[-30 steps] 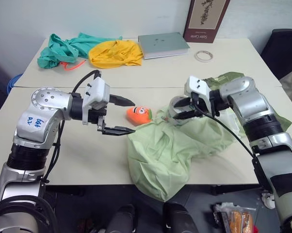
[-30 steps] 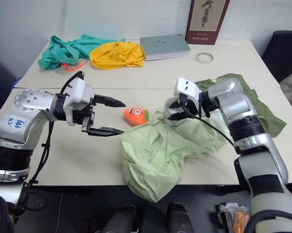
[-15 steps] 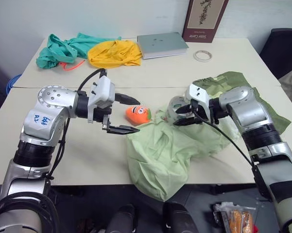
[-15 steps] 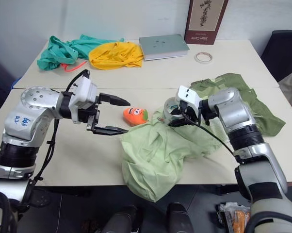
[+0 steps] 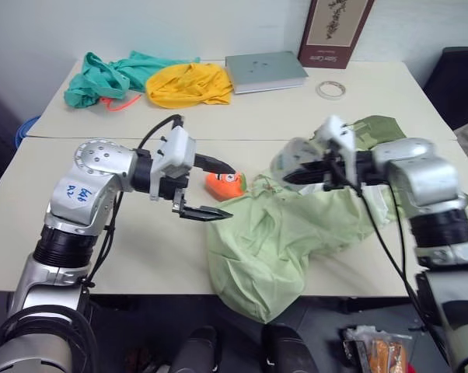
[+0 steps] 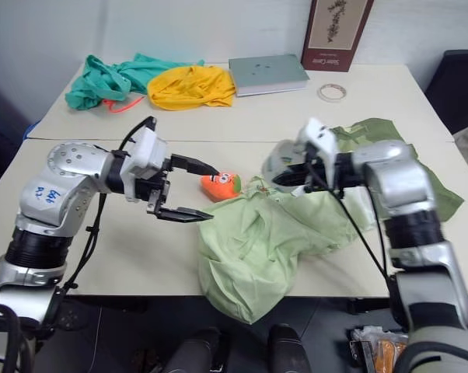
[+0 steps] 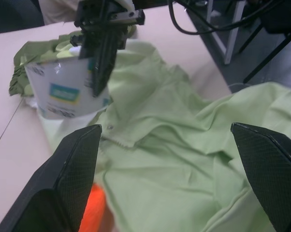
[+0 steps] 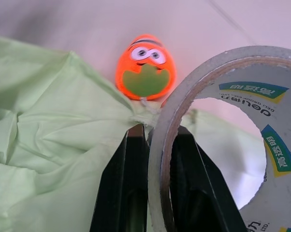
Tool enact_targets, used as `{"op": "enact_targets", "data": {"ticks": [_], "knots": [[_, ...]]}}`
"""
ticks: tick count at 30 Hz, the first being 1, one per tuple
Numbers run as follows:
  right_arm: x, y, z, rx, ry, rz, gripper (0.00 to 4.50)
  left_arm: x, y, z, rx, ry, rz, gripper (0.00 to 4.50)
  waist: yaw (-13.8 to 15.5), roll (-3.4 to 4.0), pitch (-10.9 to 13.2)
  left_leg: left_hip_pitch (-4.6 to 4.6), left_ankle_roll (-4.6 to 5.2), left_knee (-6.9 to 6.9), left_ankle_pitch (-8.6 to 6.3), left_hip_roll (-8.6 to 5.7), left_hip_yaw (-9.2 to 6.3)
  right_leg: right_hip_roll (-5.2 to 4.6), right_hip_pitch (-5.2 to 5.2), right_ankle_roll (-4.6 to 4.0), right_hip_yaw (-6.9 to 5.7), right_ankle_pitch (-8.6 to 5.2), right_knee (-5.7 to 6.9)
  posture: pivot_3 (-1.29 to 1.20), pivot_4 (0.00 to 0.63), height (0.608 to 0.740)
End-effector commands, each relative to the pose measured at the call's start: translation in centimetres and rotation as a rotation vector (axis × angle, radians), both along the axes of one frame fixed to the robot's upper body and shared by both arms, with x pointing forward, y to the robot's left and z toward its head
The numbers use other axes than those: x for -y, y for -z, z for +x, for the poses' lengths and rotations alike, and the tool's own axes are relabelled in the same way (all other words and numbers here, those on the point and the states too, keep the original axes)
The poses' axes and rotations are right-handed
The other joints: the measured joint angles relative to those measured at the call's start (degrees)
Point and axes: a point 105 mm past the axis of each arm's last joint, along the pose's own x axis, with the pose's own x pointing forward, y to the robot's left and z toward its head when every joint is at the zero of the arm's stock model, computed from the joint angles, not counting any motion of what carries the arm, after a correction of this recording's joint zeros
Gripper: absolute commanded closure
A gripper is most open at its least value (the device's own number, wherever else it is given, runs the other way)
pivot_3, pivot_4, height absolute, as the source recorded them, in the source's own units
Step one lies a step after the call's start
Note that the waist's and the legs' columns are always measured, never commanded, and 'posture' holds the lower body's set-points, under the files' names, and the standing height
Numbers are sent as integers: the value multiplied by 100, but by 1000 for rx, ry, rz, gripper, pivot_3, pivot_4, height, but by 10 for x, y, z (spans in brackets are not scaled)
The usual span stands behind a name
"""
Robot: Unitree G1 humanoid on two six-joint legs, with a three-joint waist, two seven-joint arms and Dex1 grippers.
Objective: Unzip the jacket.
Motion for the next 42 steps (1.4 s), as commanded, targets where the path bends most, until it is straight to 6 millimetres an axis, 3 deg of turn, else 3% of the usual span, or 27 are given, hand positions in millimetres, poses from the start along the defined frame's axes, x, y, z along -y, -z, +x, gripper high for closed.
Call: {"op": "enact_targets", "data": {"ticks": [1,3,5,7,9,12,18,20,24,27,30,34,38,42], "knots": [[56,-36,-20,136,248,-12,4278,12,-12,-17,-10,65,-56,0,12,0,0,-2,3,-1,0,-2,2,-2,2,0,2,0,-6,0,150,740],[93,-37,-41,130,393,-11,4278,17,-14,-24,-64,100,-87,0,2,0,0,1,3,-2,0,-1,8,-1,5,0,6,0,-8,0,150,740],[114,-36,-56,121,472,16,4278,19,-15,-29,-104,119,-100,0,-9,-1,0,5,3,-4,1,5,9,2,11,0,5,0,-9,0,150,740],[150,-17,-68,94,637,-15,4278,20,-12,-31,-120,133,-86,0,-27,0,0,13,2,-7,4,7,20,6,14,0,17,0,-5,0,150,740],[179,17,-82,28,760,-85,4278,21,-6,-32,-114,146,-56,0,-30,1,-1,31,2,-12,4,11,38,12,23,0,30,0,-2,0,150,740],[200,58,-94,-46,831,-193,4278,21,0,-33,-96,168,-17,0,-43,0,-1,42,1,-13,5,13,46,18,31,0,39,0,-3,0,150,740],[222,93,-94,-84,879,-335,4278,20,12,-31,-35,188,66,0,-72,3,-1,57,3,-16,7,15,66,23,30,1,60,0,-23,0,150,740],[228,96,-94,-99,898,-314,3549,20,18,-30,-17,196,96,0,-67,3,-2,57,2,-18,7,15,66,23,30,1,60,0,-29,0,150,740],[228,82,-91,-74,879,-296,2300,18,24,-32,-5,216,128,0,-28,4,-2,55,3,-16,7,13,67,22,31,1,61,0,-33,0,150,740],[228,58,-92,-45,864,-299,1299,15,29,-34,-8,241,165,0,-29,4,-2,54,3,-15,7,14,66,21,34,1,60,0,-37,0,150,740],[212,33,-98,-35,749,-294,304,11,35,-38,-30,273,198,0,-30,7,-4,54,3,-18,7,15,65,22,33,1,59,0,-40,0,150,740],[170,-1,-121,-27,460,-257,304,5,50,-36,15,295,279,0,-24,7,-4,53,6,-19,5,19,61,25,38,1,53,0,-46,0,150,740],[142,-33,-139,-17,290,-190,304,6,68,-30,55,319,332,0,-17,7,-3,76,12,-18,0,19,46,24,78,2,38,1,-69,0,150,740],[109,-35,-161,-104,100,-134,304,14,78,-30,59,364,341,0,0,5,-3,85,14,-19,-3,20,24,19,98,3,26,1,-86,0,150,740]]}}
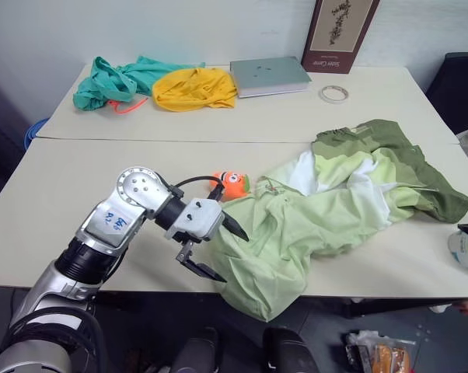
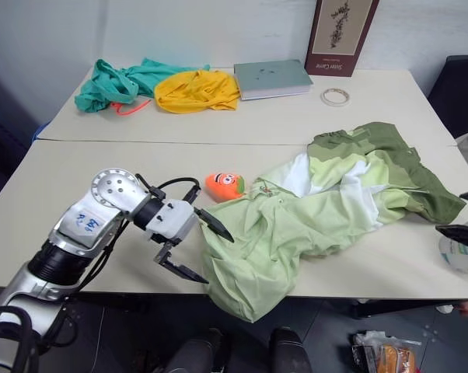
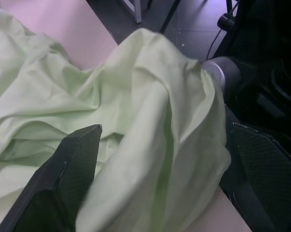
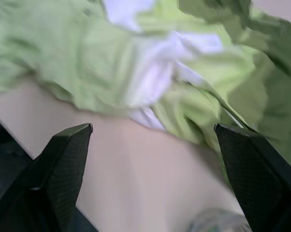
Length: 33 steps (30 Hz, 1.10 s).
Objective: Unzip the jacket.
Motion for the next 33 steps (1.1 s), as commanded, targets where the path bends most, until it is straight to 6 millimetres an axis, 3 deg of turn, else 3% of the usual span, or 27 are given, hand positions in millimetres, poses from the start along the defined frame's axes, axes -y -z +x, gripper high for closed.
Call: {"op": "enact_targets", "data": {"ticks": [1,5,12,16,17,26,33], "knots": [[-29,-5,-20,-50,-157,37,304,4,6,-3,31,58,24,0,-3,-4,2,-1,-1,0,-2,1,-4,0,1,0,-3,0,-2,0,150,740],[-45,12,-24,-89,-200,37,269,2,19,-7,30,105,79,839,1,-4,2,-3,-1,0,-4,1,-4,-3,0,0,-5,0,-4,0,150,740],[-43,25,-21,-97,-189,19,269,-8,30,-2,37,97,112,3072,-2,-4,2,-2,-1,2,-4,-1,-3,-4,0,1,-5,0,-1,0,150,740],[-46,27,-20,-93,-196,8,269,-27,31,3,36,79,161,4246,-9,-4,2,-2,-1,2,-4,-1,-3,-3,0,1,-6,1,-1,0,150,740],[-47,29,-18,-92,-196,5,269,-40,29,6,36,60,195,4479,-9,-4,2,-2,-1,2,-4,0,-3,-3,0,1,-6,0,-1,0,150,740],[-48,44,-9,-80,-193,-4,269,-144,6,37,144,-177,499,4479,-24,-8,5,1,-6,-3,-4,2,-4,-3,-2,1,-7,0,-1,0,150,740],[-44,57,0,-59,-194,-7,269,-216,-6,77,394,-334,782,4479,-20,-22,13,-5,1,-2,-6,-4,-2,2,-6,1,-14,0,0,0,150,740]]}}
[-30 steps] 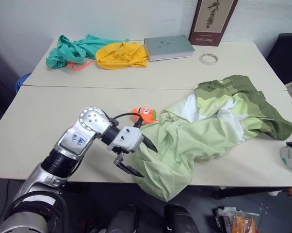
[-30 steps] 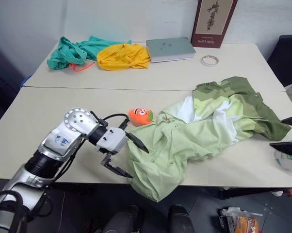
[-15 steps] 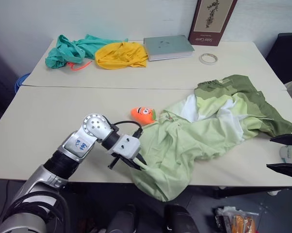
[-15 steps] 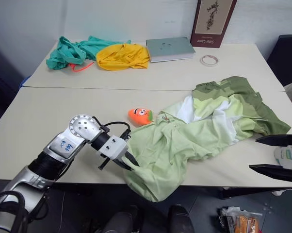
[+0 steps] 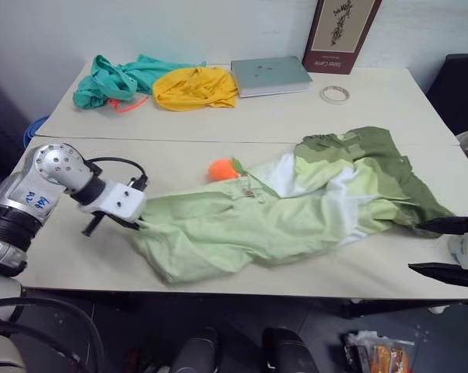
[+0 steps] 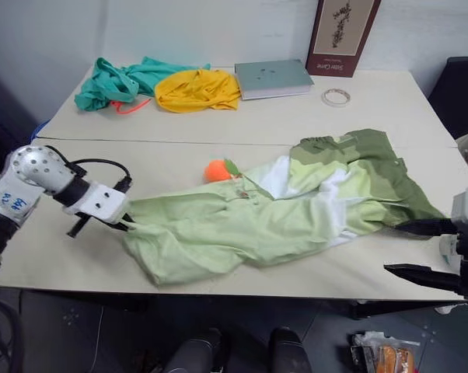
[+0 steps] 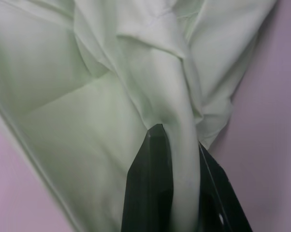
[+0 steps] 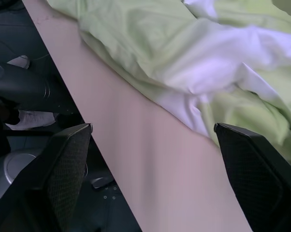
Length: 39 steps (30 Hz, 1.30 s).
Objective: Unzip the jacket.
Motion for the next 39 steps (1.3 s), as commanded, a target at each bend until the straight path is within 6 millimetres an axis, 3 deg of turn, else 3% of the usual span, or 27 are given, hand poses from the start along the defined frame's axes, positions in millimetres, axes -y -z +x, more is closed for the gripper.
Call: {"op": "enact_targets", "data": {"ticks": [1,5,8,12,13,21,23,26,30,33,37,39], "knots": [[1,4,6,40,-3,-9,269,-39,-9,13,112,-44,204,4479,-6,-4,2,-4,0,0,0,0,1,0,-5,0,-1,0,2,0,150,740],[2,11,17,81,3,-47,269,-61,-20,42,348,-110,335,4479,-18,-10,6,-16,4,-1,-1,-4,9,5,-21,5,-1,-1,37,0,150,740],[3,19,23,99,5,-89,269,-55,-32,64,528,-139,288,4479,-12,-13,8,-17,10,2,-2,-6,9,9,-23,8,-9,-2,44,0,150,740],[-4,33,33,122,3,-124,269,-39,-32,63,497,-176,103,4479,-7,-35,10,-35,11,11,-2,-9,7,2,-36,13,-9,-1,46,0,150,740],[-6,35,35,126,4,-125,269,-37,-32,62,490,-178,79,4006,-9,-39,10,-36,8,12,-1,-7,7,-1,-39,13,-16,0,48,0,150,740],[-6,41,43,137,21,-124,269,-42,-37,36,320,-258,-143,1641,-16,-39,10,-37,6,15,0,-8,7,-7,-38,13,-49,0,48,0,150,740],[-4,40,43,138,25,-123,269,-46,-45,28,261,-307,-215,1071,-24,-39,10,-37,6,15,0,-7,7,-6,-39,13,-50,0,49,0,150,740],[-1,39,44,140,33,-127,269,-41,-76,21,177,-389,-414,129,-24,-39,10,-37,6,16,0,-7,8,-5,-38,13,-51,0,50,0,150,740],[4,40,47,141,51,-138,269,13,-128,-5,-6,-288,-711,60,-19,-40,10,-39,9,28,-1,-8,-14,-13,-26,13,-31,0,54,0,150,740],[4,44,49,136,57,-143,269,63,-139,-42,-178,-104,-764,60,-21,-32,6,-34,12,28,-4,-9,-21,-20,-19,12,1,0,53,0,150,740],[4,49,53,136,71,-152,269,102,-105,-48,-145,-16,-621,60,-16,-21,0,-21,8,27,-2,-10,-20,-11,-7,12,12,0,47,0,150,740],[4,52,53,131,79,-152,269,118,-75,-45,-133,21,-544,60,-16,-21,0,-21,-2,25,5,-6,-16,-3,-8,12,15,0,46,0,150,740]]}}
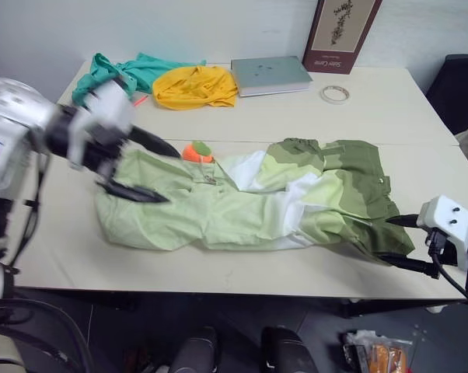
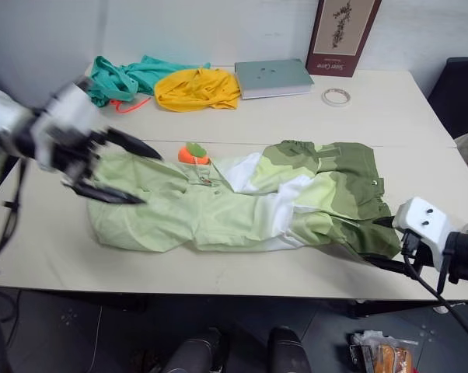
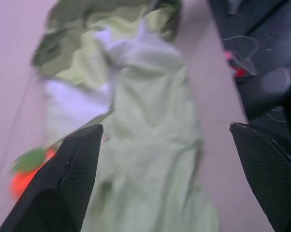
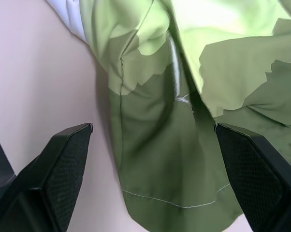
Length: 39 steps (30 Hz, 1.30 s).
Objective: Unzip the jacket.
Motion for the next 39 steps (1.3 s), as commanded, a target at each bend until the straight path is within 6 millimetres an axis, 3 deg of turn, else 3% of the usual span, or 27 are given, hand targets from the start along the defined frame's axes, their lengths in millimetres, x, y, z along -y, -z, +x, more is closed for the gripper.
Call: {"op": "enact_targets", "data": {"ticks": [1,5,9,11,14,20,24,26,29,32,36,39], "knots": [[3,1,3,22,22,-12,269,30,40,3,47,62,106,60,4,1,-1,2,-1,-1,1,1,1,3,0,0,0,0,2,0,150,740],[6,13,8,8,31,-54,269,72,86,13,68,75,149,60,20,1,-1,5,4,-2,4,-1,7,7,5,0,5,0,0,0,150,740],[5,26,18,-5,35,-72,269,85,114,17,102,69,210,60,-1,0,0,-3,6,-3,2,-3,11,8,-8,0,8,0,2,0,150,740],[7,32,23,-4,35,-95,269,81,123,15,126,108,269,60,-16,1,0,-2,3,-6,3,1,13,9,-11,0,8,0,1,0,150,740],[8,35,31,-2,38,-95,852,67,132,29,241,89,356,608,0,2,-1,1,-1,-9,5,1,15,10,-11,0,8,0,-5,0,150,740],[5,32,32,-8,13,-84,2933,64,134,26,240,89,338,2439,29,4,-2,5,0,-3,6,-2,10,5,-6,0,6,0,-9,0,150,740],[-4,29,18,-46,-56,-69,4394,54,134,21,242,90,342,3738,23,4,-2,4,0,-4,6,-1,9,5,-6,0,6,0,-5,0,150,740],[-11,27,7,-78,-104,-59,4500,42,135,17,236,95,368,4398,18,4,-2,4,-1,-5,5,2,8,6,-6,0,6,0,-1,0,150,740],[-16,27,-15,-126,-162,-64,4500,14,137,11,219,73,426,4458,-5,9,-5,4,-4,-10,3,4,8,7,-8,0,6,0,-2,0,150,740],[-7,34,-29,-154,-144,-113,4500,-12,138,3,191,36,459,4458,-9,9,-5,11,-6,-17,2,9,9,11,-4,0,8,0,-7,0,150,740],[-3,37,-39,-160,-120,-106,4500,-20,144,-8,169,18,455,4458,8,12,-7,23,-2,-19,-1,5,13,6,7,-1,16,-1,-18,0,150,740],[-7,37,-37,-122,-109,-104,4500,-14,148,-11,156,6,422,4458,17,12,-7,46,1,-22,-4,5,15,5,28,-2,21,-1,-31,0,150,740]]}}
